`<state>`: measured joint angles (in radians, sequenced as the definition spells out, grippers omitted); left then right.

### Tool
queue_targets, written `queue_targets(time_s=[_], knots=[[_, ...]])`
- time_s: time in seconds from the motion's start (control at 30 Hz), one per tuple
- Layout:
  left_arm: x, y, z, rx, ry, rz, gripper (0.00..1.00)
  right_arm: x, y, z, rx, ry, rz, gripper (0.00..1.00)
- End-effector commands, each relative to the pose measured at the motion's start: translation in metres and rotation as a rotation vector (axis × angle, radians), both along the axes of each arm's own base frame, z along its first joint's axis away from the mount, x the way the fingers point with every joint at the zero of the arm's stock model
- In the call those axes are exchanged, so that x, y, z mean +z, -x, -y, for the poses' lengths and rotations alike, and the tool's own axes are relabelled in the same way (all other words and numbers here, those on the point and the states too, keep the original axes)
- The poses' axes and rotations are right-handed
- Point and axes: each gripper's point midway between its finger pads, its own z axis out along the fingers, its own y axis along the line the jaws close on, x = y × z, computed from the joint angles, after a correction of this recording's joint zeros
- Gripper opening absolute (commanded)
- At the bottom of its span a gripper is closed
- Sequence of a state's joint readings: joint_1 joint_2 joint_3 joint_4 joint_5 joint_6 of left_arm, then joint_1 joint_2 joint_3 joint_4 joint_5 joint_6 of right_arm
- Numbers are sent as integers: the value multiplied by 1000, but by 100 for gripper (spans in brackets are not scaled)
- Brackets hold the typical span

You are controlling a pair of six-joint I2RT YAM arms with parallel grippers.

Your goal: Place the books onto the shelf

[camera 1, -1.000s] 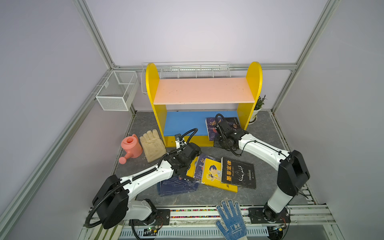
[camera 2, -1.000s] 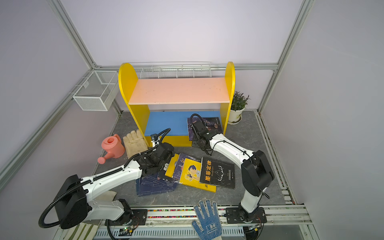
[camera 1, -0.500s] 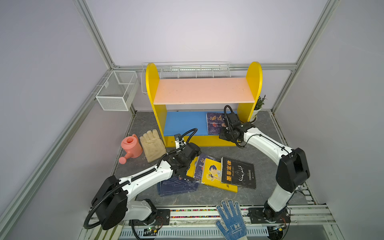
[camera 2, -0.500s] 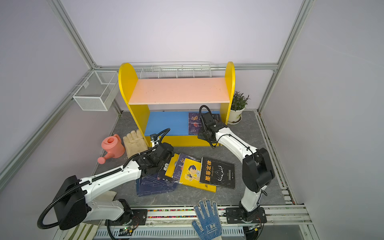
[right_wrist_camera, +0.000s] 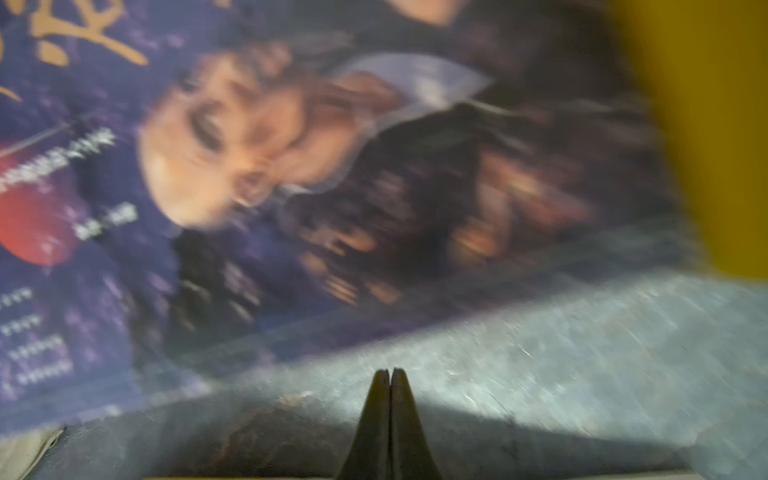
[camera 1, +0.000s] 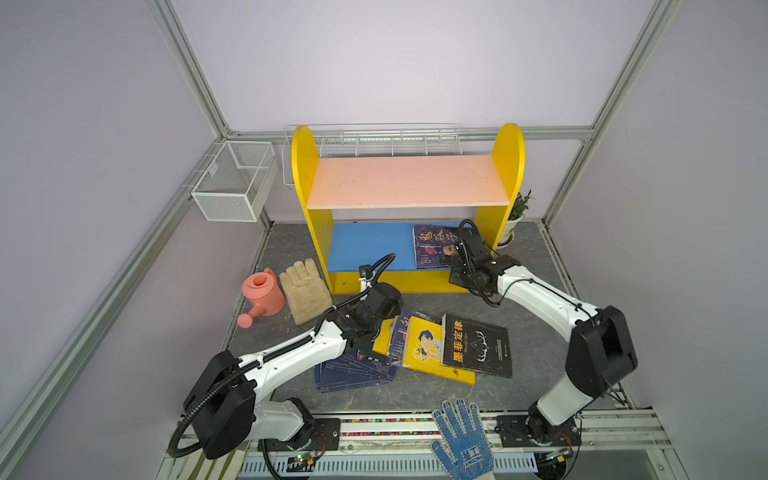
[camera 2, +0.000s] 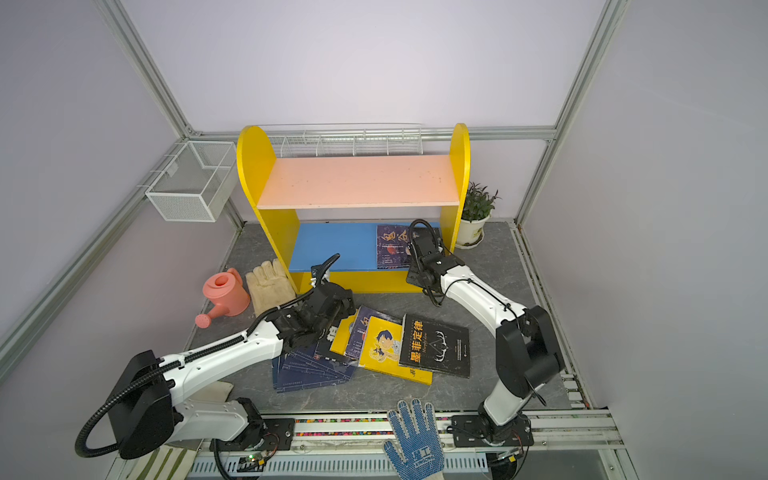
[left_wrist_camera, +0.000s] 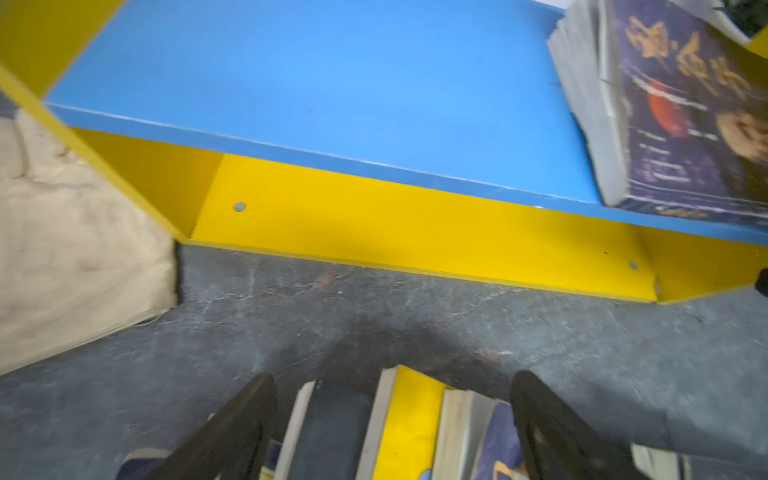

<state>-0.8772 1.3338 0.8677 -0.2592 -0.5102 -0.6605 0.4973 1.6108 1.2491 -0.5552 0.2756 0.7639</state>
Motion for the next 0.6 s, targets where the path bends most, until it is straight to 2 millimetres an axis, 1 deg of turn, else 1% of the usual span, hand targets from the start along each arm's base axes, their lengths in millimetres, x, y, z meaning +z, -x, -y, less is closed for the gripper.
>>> queue_targets(time_s=[0.0, 0.03, 0.07, 0.1, 0.17, 0.2, 0.23, 0.3, 0.33, 0.43, 0.5, 0.57], knots=[[16, 4, 52, -238, 72, 44, 89, 10, 20, 39, -185, -42, 32, 6], [18, 9, 67, -310, 60, 57, 90, 3, 32, 52, -233, -47, 4, 7], [19, 15, 81, -387, 29, 75, 91, -3, 44, 64, -278, -53, -22, 10], [19, 24, 97, -466, -13, 90, 92, -12, 59, 79, -332, -54, -57, 17], [8, 39, 124, -607, -109, 71, 95, -26, 84, 104, -411, -70, -118, 52], [-1, 48, 135, -674, -136, 26, 97, -34, 99, 118, -446, -75, -161, 63], [-12, 54, 143, -727, -152, -32, 98, -44, 115, 130, -469, -74, -209, 68], [-29, 64, 153, -793, -172, -111, 99, -53, 136, 147, -476, -83, -267, 70], [-36, 68, 156, -819, -189, -132, 99, -56, 144, 149, -445, -96, -284, 70], [-49, 74, 156, -857, -238, -166, 99, -60, 161, 145, -321, -140, -325, 70], [-56, 76, 154, -870, -260, -185, 99, -60, 168, 135, -194, -152, -348, 71], [-62, 79, 154, -889, -269, -210, 99, -65, 183, 131, -142, -151, -415, 71]])
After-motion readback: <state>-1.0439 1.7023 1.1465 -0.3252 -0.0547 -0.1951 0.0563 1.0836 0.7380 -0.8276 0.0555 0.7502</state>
